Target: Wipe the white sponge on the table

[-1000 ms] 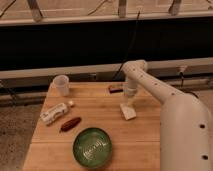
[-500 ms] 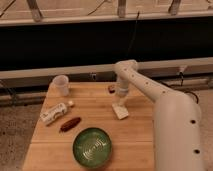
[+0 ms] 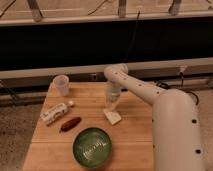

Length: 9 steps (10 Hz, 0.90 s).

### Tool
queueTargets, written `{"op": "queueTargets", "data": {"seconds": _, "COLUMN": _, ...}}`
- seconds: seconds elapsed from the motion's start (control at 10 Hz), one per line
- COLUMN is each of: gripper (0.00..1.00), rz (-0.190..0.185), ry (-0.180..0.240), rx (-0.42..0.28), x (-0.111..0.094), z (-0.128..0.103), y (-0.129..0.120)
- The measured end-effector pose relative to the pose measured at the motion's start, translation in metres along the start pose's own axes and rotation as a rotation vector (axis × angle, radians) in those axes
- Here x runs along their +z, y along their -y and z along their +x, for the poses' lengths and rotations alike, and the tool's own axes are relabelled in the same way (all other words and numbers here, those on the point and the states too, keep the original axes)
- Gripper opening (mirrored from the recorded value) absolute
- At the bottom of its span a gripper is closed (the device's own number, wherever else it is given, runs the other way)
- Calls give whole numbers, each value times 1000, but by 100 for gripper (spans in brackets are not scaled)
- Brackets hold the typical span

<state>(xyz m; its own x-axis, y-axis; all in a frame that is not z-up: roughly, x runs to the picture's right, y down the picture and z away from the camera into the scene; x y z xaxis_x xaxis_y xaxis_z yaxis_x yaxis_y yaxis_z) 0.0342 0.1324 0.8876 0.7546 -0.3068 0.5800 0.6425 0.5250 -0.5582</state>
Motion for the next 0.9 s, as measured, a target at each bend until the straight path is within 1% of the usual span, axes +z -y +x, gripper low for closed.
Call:
{"op": "queueTargets", "data": {"seconds": 0.2, "gripper": 0, "rz": -24, "ry": 10, "rx": -35, "x": 5, "z": -11, "y": -13}}
{"op": "queueTargets", "data": {"seconds": 0.3, "gripper": 0, "rz": -35, "ry": 10, "rx": -40, "x": 5, "z": -11, "y": -22}}
{"op": "queueTargets", "data": {"seconds": 0.4, "gripper": 0, "rz": -44, "ry": 7, "rx": -35, "x": 5, "z": -5, "y": -32}}
{"op": "queueTargets", "data": {"seconds": 0.5, "gripper": 0, "rz": -50, "ry": 4, "rx": -23, "x": 3, "z": 4, "y": -41}}
{"op": "queueTargets", "data": {"seconds": 0.6, "gripper": 0, "rz": -56, "ry": -3, "rx": 0, "x": 1, "z": 19, "y": -53}}
{"op": "queueTargets", "data": {"seconds": 0.8, "gripper": 0, "rz": -55, "ry": -17, "rx": 46, "x": -6, "z": 43, "y": -70}}
{"op": "queueTargets", "data": {"seconds": 0.9, "gripper": 0, "rz": -53, "ry": -25, "rx": 85, "x": -11, "z": 61, "y": -80}}
